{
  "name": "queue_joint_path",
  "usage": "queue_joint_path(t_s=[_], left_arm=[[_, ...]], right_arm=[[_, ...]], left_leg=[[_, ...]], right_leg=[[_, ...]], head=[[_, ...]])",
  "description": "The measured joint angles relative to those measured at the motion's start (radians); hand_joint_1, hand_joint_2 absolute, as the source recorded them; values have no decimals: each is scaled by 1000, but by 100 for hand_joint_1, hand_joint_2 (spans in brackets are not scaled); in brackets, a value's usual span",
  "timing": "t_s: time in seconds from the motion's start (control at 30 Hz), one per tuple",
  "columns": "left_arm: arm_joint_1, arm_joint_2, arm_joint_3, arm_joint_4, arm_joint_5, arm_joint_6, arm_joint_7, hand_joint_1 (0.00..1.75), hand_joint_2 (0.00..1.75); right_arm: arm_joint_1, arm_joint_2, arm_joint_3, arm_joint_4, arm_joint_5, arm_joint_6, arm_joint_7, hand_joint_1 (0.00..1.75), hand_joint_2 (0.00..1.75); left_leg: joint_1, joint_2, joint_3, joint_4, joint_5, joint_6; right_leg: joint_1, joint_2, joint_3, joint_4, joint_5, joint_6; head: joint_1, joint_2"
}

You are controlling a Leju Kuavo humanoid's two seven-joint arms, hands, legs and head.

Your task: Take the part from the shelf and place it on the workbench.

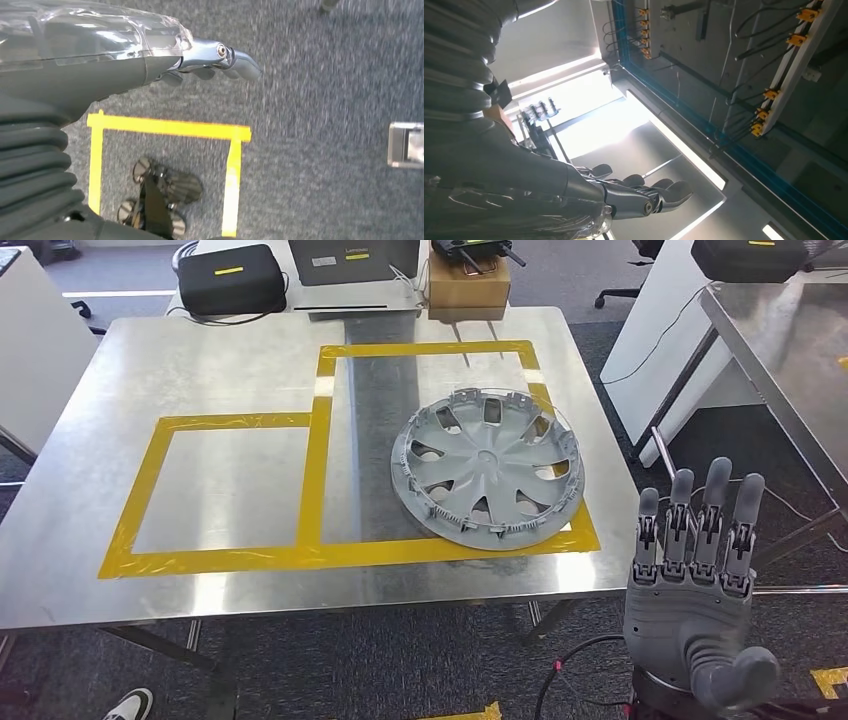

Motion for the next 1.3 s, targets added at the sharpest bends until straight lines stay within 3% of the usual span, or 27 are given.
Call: queue_joint_path(t_s=[0.07,0.13,0.23,0.27,0.3,0.33,0.43,0.5,0.57,0.6,0.67,0.73,0.77,0.8,0.83,0.93,1.0,1.1,1.13,1.2,1.27,1.3], left_arm=[[0,5,5,0,-2,18,-1,0,0],[0,8,8,0,-5,37,0,0,0],[1,11,14,1,-6,53,1,0,0],[2,11,17,2,-6,55,1,0,0],[2,12,19,2,-6,56,2,0,0],[1,12,21,3,-5,58,3,0,0],[-3,10,24,3,-3,69,14,0,0],[-6,9,24,3,1,81,26,0,0],[-6,10,24,3,5,89,34,0,0],[-5,11,24,3,6,91,36,0,0],[-4,12,24,3,5,91,40,0,0],[-4,11,24,3,3,93,45,0,0],[-3,11,24,3,0,95,48,0,0],[-2,11,24,3,-2,98,50,0,0],[-1,11,24,3,-5,104,52,0,0],[-1,11,24,3,-16,118,54,0,0],[-1,11,24,3,-24,123,54,0,0],[-1,11,24,3,-32,127,55,0,0],[-2,11,24,3,-33,127,56,0,0],[-4,11,24,3,-34,128,56,0,0],[-3,12,24,3,-34,129,56,0,0],[-3,12,24,3,-34,129,56,0,0]], right_arm=[[5,0,-2,7,-3,2,0,0,175],[6,0,-2,13,-3,4,0,0,175],[10,0,-1,23,-3,5,0,0,175],[12,0,-1,27,-3,5,0,0,175],[14,0,-1,31,-3,5,0,0,175],[16,0,-1,35,-3,5,0,0,175],[20,0,-1,45,-4,6,-1,0,175],[25,0,-1,48,-10,8,-4,0,175],[29,0,-1,51,-17,12,-9,0,175],[30,0,-1,54,-22,14,-12,0,175],[36,0,-1,58,-27,18,-18,0,175],[44,0,-2,64,-33,21,-23,0,175],[48,0,-2,68,-35,22,-25,0,175],[51,0,-2,71,-36,22,-26,0,175],[53,0,-2,74,-37,23,-27,0,175],[55,-1,-2,83,-34,22,-29,0,175],[56,-1,-2,87,-27,15,-29,0,175],[57,-3,-1,93,-15,-1,-22,0,175],[57,-4,0,95,-13,-4,-20,0,175],[58,-7,0,99,-10,-8,-19,0,175],[59,-10,0,104,-8,-9,-19,0,175],[60,-10,0,107,-8,-9,-19,0,175]], left_leg=[[3,4,2,-4,4,5],[8,11,7,-10,10,10],[8,30,8,-13,11,12],[8,35,8,-12,11,11],[7,39,8,-12,10,11],[7,41,8,-12,10,10],[5,35,6,-12,14,3],[8,25,0,-12,21,-9],[12,13,-4,-11,27,-23],[12,20,-9,-6,19,-29],[15,45,-32,50,-36,-41],[23,60,-76,169,-115,-55],[27,60,-91,221,-139,-62],[31,60,-92,246,-144,-68],[35,62,-75,234,-130,-74],[44,76,43,62,-63,-85],[43,82,75,3,-57,-75],[39,75,63,2,-50,-44],[39,73,58,1,-45,-33],[36,67,45,1,-31,-18],[28,61,29,2,-19,-10],[23,56,23,2,-14,-7]], right_leg=[[0,1,-1,2,-2,5],[3,-26,-16,43,-34,12],[-1,-75,-97,227,-132,23],[-2,-80,-119,275,-145,25],[-3,-82,-127,291,-138,25],[-4,-82,-115,266,-111,22],[-3,-60,-22,71,-13,3],[1,-50,9,7,2,-5],[3,-65,11,-4,10,-12],[2,-75,12,-12,16,-17],[-1,-95,8,-25,29,-29],[-1,-110,-3,-25,37,-32],[-1,-116,-10,-23,41,-30],[-2,-122,-18,-19,44,-28],[-4,-126,-25,-15,47,-26],[-9,-133,-48,10,48,-11],[-7,-134,-57,25,50,2],[-10,-131,-64,33,50,20],[-13,-124,-71,52,30,25],[-15,-107,-105,148,-47,32],[-15,-98,-140,277,-120,32],[-13,-97,-143,310,-131,28]], head=[[0,0],[4,0],[10,0],[10,0],[10,0],[10,0],[9,0],[7,0],[7,0],[7,0],[3,0],[-1,0],[-2,0],[-2,0],[-2,0],[-5,0],[-7,0],[-3,0],[-1,0],[2,0],[4,0],[4,0]])
